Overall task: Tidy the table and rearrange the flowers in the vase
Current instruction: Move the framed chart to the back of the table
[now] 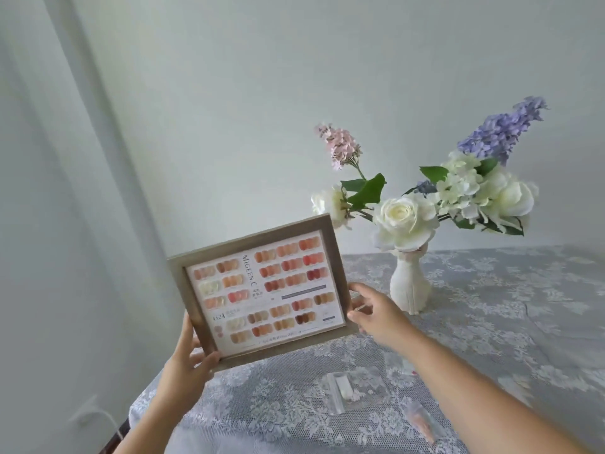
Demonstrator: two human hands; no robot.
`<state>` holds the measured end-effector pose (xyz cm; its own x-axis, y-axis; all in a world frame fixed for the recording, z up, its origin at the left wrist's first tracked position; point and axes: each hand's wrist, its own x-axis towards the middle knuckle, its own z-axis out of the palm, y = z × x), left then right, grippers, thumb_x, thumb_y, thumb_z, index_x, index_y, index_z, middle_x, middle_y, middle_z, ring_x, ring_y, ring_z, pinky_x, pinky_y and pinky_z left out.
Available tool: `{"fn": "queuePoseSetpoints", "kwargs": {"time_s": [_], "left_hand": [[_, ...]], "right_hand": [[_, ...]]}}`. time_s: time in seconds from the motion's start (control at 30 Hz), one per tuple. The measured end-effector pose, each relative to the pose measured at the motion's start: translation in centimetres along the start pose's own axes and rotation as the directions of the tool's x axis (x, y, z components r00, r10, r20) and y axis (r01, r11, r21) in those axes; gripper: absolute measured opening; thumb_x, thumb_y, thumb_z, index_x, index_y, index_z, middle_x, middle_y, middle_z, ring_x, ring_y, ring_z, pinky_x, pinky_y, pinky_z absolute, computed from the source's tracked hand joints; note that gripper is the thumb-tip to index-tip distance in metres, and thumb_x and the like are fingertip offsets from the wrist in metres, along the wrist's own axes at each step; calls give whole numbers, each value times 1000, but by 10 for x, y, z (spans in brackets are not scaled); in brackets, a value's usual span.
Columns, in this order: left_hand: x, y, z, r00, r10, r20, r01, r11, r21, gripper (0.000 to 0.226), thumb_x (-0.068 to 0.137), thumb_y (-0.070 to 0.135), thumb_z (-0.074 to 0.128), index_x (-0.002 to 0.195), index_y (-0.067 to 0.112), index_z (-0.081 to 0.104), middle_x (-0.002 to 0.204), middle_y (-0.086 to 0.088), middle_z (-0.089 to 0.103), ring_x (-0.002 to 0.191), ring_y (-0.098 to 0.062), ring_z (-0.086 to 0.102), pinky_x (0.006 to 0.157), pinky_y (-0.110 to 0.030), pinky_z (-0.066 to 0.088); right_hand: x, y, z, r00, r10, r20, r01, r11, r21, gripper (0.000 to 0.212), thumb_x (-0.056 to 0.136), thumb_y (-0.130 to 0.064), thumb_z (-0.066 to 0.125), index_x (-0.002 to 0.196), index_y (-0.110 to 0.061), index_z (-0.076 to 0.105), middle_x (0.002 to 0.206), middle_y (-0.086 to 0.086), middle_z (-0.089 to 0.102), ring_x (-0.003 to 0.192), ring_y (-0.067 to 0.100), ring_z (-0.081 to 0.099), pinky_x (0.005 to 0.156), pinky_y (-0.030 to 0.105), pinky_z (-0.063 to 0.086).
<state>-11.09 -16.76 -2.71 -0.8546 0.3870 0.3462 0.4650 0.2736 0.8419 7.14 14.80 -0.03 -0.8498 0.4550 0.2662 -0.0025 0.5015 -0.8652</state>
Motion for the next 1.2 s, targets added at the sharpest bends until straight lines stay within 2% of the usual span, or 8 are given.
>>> {"fn": "queuePoseSetpoints", "kwargs": {"time_s": [0.27, 0.5, 0.6, 0.7, 0.8, 0.97, 1.07, 1.2], "left_hand": [[53, -23, -32, 979, -175, 100, 175, 985, 6, 103, 87, -3, 65, 138, 68, 9, 116, -7, 58, 87, -25, 72, 66, -38, 61], [135, -50, 0, 971, -194, 139, 198, 980, -19, 105, 89, 0, 63, 117, 86, 9, 115, -2, 57, 90, -21, 72, 64, -32, 60], [172, -55, 19, 960, -222, 170, 224, 975, 7, 102, 90, 1, 63, 127, 77, 5, 117, 1, 54, 96, -21, 69, 68, -39, 62], [213, -59, 34, 952, -240, 190, 239, 971, 28, 97, 90, 1, 61, 149, 52, 3, 116, -1, 53, 96, -26, 67, 71, -45, 61], [248, -58, 47, 960, -212, 184, 206, 977, 53, 97, 90, -3, 58, 152, 47, 1, 112, 0, 54, 87, -26, 66, 62, -35, 60], [290, -59, 69, 977, -144, 155, 117, 978, 172, 90, 88, -5, 57, 152, 33, 8, 120, -8, 58, 87, -19, 68, 61, -33, 58], [306, -64, 85, 983, -125, 135, 95, 973, 211, 91, 86, -3, 58, 151, 35, 7, 116, -5, 60, 90, -22, 69, 74, -43, 60], [325, -71, 107, 988, -97, 121, 69, 973, 221, 92, 87, 0, 56, 150, 41, 3, 115, 0, 61, 90, -17, 67, 70, -33, 56]], "right_hand": [[69, 0, 38, 990, 86, 113, -81, 995, -54, 55, 91, -12, 60, 134, -43, 45, 97, -5, 66, 72, 8, 68, 58, 20, 55], [152, 23, 42, 983, 169, 67, -161, 981, -109, 58, 92, -9, 59, 141, -34, 41, 98, -7, 66, 75, 17, 68, 60, 26, 57], [182, 32, 44, 981, 191, 24, -186, 973, -137, 58, 92, -10, 58, 143, -32, 39, 97, -11, 63, 69, 13, 66, 53, 21, 54], [210, 41, 46, 981, 191, -33, -194, 973, -122, 59, 92, -8, 58, 144, -28, 38, 102, -9, 64, 74, 14, 65, 63, 29, 56], [231, 50, 50, 971, 216, -102, -225, 970, -88, 60, 91, -7, 59, 143, -32, 39, 107, -9, 65, 81, 14, 65, 75, 38, 58], [252, 60, 51, 950, 265, -167, -272, 962, -23, 59, 92, -11, 59, 143, -32, 38, 124, -2, 63, 87, 20, 65, 75, 36, 56], [262, 66, 46, 923, 328, -201, -343, 938, -48, 46, 93, -18, 59, 138, -21, 47, 121, 3, 63, 97, 28, 64, 90, 49, 52], [272, 74, 42, 877, 425, -225, -435, 900, 3, 48, 93, -28, 59, 137, -15, 45, 126, 9, 60, 104, 33, 61, 98, 50, 48]]}}
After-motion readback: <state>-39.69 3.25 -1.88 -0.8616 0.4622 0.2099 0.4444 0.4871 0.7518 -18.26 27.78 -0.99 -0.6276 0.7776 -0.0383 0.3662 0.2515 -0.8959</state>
